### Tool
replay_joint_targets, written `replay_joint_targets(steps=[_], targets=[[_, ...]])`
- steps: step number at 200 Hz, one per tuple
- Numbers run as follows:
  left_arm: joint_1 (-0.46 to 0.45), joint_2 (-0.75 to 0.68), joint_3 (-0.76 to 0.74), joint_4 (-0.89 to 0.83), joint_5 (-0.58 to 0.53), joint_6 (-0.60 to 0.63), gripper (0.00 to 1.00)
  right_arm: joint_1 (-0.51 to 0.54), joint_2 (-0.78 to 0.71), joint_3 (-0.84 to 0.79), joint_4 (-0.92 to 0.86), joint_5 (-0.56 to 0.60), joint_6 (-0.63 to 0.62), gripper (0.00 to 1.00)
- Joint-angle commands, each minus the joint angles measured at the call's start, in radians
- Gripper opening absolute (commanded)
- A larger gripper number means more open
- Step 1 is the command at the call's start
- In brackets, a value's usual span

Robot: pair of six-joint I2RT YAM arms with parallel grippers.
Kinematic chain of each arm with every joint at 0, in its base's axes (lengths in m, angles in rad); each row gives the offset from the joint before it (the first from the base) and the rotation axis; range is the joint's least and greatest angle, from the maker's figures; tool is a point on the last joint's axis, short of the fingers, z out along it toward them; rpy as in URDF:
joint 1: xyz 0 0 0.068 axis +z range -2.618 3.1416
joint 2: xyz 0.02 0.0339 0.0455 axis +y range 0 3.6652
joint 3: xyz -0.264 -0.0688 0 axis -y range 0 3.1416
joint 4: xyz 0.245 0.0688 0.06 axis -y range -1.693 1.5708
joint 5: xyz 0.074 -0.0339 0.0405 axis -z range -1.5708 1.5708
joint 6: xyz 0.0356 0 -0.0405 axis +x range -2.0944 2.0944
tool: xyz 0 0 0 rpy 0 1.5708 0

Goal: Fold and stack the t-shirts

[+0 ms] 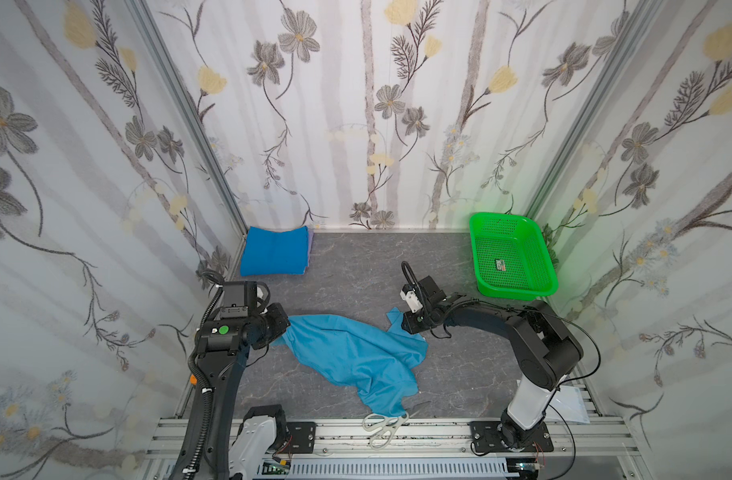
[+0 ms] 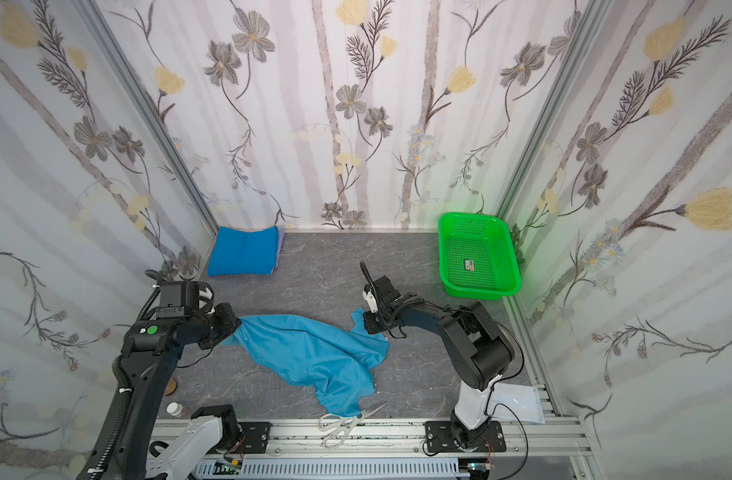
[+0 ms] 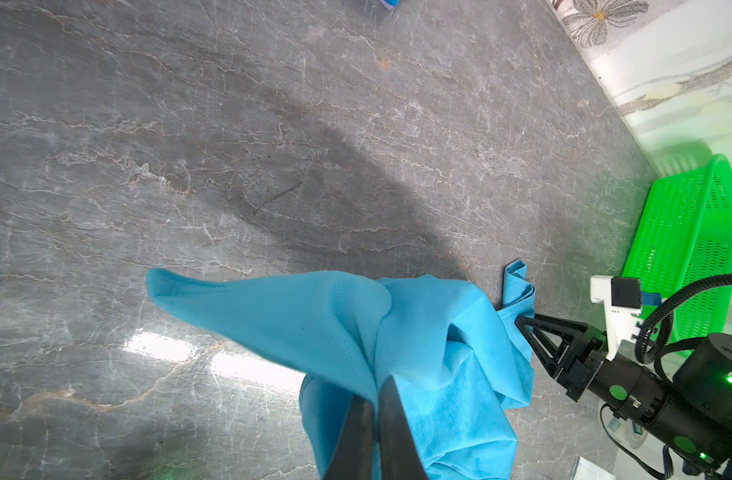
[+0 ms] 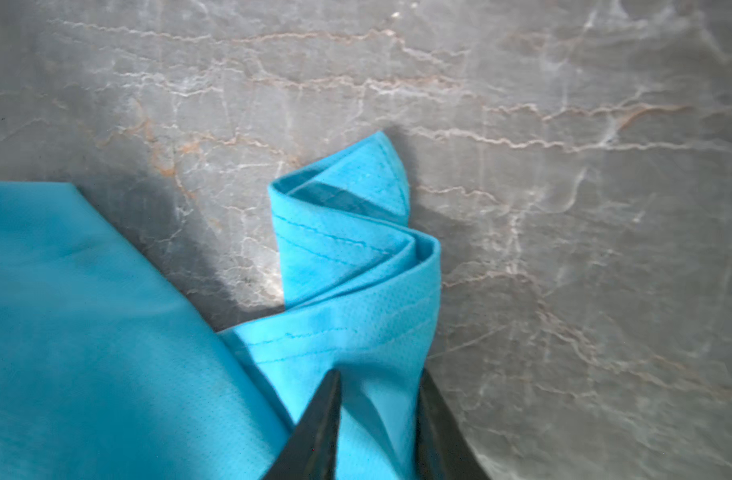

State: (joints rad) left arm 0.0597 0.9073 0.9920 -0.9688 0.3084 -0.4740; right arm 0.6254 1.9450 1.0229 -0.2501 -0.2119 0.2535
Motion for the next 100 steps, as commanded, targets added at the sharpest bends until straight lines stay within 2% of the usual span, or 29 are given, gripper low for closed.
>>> replay_joint_targets(steps=[1, 19, 50, 84, 100], targets=[[0.003, 0.002, 0.016, 0.028, 0.011, 0.016, 0.00, -0.001, -0.007, 0.025, 0.033, -0.004, 0.010, 0.00], [0.006, 0.012, 0.046, 0.017, 0.003, 0.037, 0.00, -0.003, -0.065, 0.034, 0.021, 0.059, 0.016, 0.00], [0.011, 0.076, 0.178, 0.005, 0.013, 0.119, 0.00, -0.042, -0.275, 0.071, -0.043, 0.141, 0.010, 0.00], [0.015, 0.177, 0.385, 0.054, 0.020, 0.164, 0.00, -0.166, -0.452, 0.134, -0.055, 0.171, -0.030, 0.00], [0.014, 0.228, 0.470, 0.111, 0.094, 0.163, 0.00, -0.205, -0.460, 0.190, -0.064, 0.161, -0.042, 0.00]])
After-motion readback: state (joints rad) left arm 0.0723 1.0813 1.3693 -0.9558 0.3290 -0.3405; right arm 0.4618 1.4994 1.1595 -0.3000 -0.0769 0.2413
